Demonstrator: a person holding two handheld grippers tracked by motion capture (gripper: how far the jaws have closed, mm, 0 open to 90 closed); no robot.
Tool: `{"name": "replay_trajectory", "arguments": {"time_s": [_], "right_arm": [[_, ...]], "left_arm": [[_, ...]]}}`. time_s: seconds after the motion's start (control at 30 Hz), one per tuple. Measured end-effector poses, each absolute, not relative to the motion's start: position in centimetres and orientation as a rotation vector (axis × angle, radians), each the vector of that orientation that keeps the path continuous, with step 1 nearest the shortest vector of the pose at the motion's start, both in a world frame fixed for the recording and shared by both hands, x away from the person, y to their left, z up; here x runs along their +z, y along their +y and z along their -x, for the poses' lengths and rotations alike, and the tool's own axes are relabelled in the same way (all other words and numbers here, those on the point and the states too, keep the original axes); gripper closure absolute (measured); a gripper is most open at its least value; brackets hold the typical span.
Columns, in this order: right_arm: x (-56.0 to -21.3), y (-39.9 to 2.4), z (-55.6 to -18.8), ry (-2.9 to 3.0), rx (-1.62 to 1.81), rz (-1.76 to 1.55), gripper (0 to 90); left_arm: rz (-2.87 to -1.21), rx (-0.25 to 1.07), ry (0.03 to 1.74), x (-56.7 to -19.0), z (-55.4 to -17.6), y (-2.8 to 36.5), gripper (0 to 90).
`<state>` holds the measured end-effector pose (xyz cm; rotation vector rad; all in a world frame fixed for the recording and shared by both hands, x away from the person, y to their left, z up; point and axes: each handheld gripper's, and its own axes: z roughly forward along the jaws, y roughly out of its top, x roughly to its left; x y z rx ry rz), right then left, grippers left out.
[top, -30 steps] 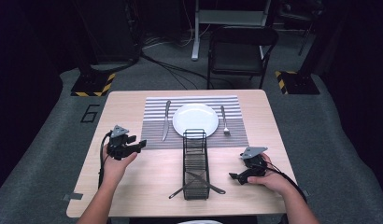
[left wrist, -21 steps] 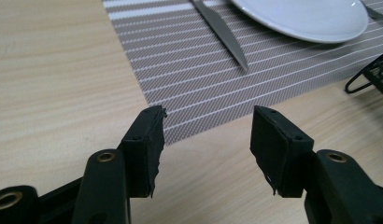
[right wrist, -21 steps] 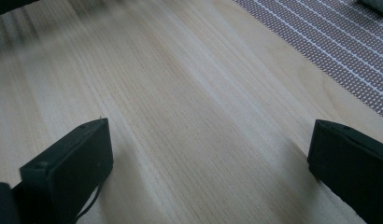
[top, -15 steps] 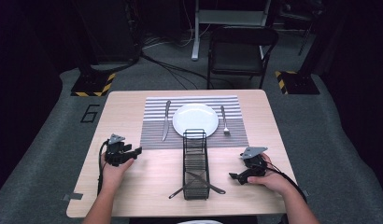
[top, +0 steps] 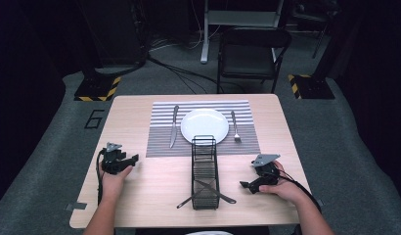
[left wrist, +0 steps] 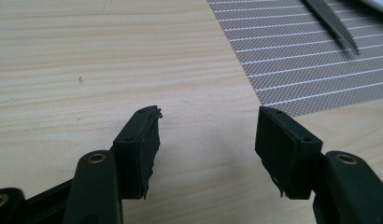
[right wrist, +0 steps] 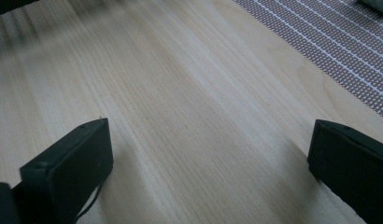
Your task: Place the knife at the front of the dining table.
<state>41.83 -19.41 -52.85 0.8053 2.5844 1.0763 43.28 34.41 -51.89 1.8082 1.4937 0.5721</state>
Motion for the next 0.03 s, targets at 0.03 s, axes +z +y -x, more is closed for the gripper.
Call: {"name": "replay_trajectory", "arguments": {"time_s": [0.03], "right_arm": [[-52.85, -19.41, -41.82, 2.585, 1.076, -0.806, 0.0]], "left_arm": [[-1.808, 0.587, 1.501, -52.05, -43.35, 34.38, 39.9]]}}
